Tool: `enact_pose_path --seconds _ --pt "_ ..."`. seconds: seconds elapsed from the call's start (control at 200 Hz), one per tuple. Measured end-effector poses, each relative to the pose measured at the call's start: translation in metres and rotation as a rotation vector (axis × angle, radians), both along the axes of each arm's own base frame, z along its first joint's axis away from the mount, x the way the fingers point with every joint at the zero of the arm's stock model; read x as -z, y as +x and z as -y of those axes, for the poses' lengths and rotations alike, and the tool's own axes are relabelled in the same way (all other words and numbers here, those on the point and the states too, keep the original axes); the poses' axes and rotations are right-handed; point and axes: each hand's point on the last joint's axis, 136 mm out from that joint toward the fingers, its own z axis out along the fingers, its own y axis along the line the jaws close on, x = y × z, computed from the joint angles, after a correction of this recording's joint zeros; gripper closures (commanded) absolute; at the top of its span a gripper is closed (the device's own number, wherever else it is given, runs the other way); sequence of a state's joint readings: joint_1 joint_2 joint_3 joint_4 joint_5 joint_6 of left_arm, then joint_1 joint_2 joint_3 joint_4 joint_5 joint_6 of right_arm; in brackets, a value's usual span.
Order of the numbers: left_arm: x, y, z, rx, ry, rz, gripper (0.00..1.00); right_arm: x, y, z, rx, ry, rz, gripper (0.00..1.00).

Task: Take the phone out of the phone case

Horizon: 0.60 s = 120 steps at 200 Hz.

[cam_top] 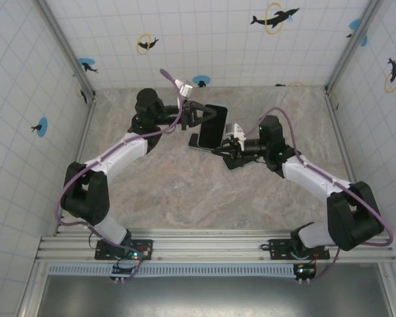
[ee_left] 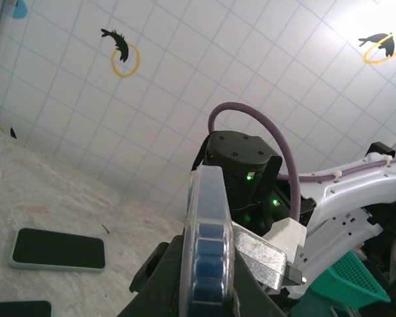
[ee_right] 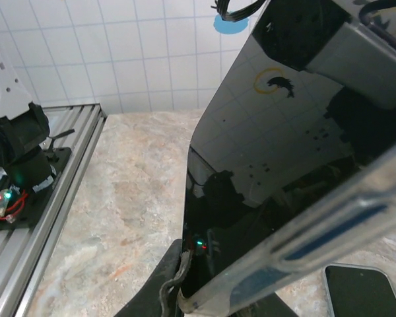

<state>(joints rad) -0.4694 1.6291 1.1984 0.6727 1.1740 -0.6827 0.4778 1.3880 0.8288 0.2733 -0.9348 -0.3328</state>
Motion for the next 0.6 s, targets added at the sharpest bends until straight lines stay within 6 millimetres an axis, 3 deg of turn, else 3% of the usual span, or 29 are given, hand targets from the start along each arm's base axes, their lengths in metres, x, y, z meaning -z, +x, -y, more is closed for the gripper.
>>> enact_pose_path --seconds 0.601 --pt "-0.014 -0.005 -0.004 -0.028 -0.024 0.027 1.00 -0.009 0.005 -0.004 0.058 -0.001 0.056 0.94"
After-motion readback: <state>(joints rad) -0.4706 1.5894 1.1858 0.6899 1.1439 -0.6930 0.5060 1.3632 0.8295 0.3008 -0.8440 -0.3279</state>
